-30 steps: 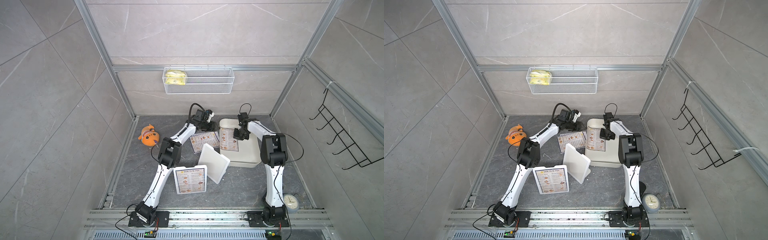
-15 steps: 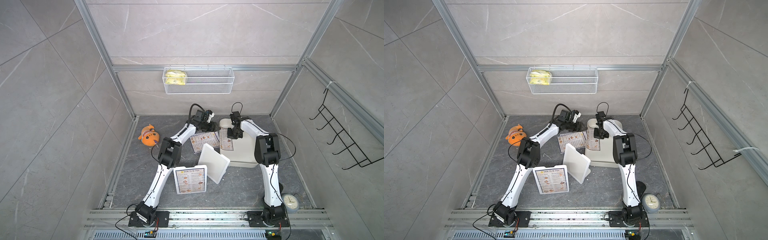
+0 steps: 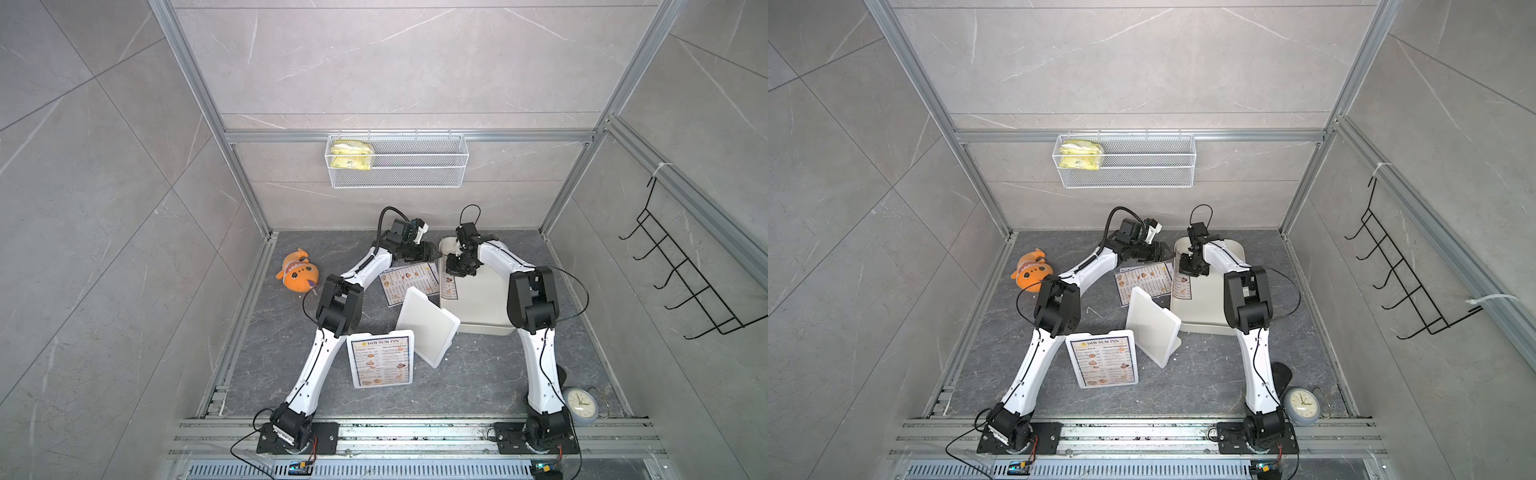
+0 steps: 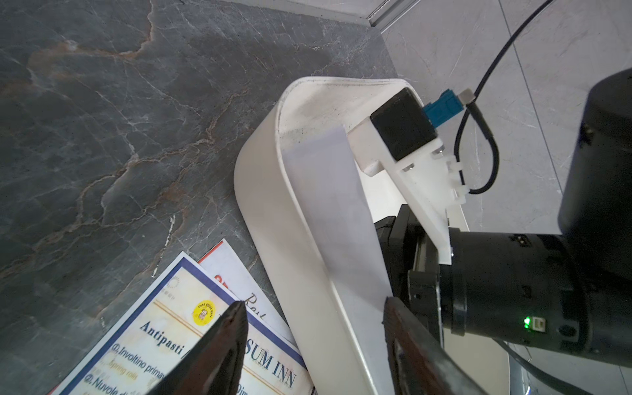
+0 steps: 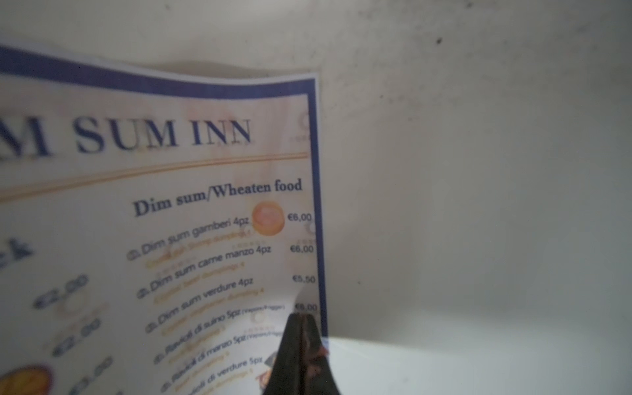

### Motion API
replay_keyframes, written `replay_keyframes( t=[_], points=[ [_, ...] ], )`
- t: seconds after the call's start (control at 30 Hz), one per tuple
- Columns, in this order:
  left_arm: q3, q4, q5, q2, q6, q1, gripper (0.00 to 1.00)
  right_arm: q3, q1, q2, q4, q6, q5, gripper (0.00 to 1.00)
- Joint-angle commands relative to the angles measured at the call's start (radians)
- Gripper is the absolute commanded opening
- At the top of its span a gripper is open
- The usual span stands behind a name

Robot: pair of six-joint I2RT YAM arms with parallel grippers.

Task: Replace the menus in the menu holders
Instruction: Pick up the menu from the storage box.

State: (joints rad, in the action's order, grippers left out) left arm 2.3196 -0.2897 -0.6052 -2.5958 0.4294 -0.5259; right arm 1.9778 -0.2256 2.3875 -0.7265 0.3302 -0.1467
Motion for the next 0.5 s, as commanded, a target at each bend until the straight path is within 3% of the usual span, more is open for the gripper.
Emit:
replay_keyframes(
  t=[0.0,0.47],
  points=[
    [-0.009,0.069,-0.022,0.049,0.041,-0.004,0.66,-0.057,-0.018,0.011,0.016,0.030,-0.050,0.00],
    [0.007,0.138,-0.031,0.061,0.090,-0.008,0.59,-0.114,-0.017,-0.020,0.098,0.056,-0.092,0.00]
  ],
)
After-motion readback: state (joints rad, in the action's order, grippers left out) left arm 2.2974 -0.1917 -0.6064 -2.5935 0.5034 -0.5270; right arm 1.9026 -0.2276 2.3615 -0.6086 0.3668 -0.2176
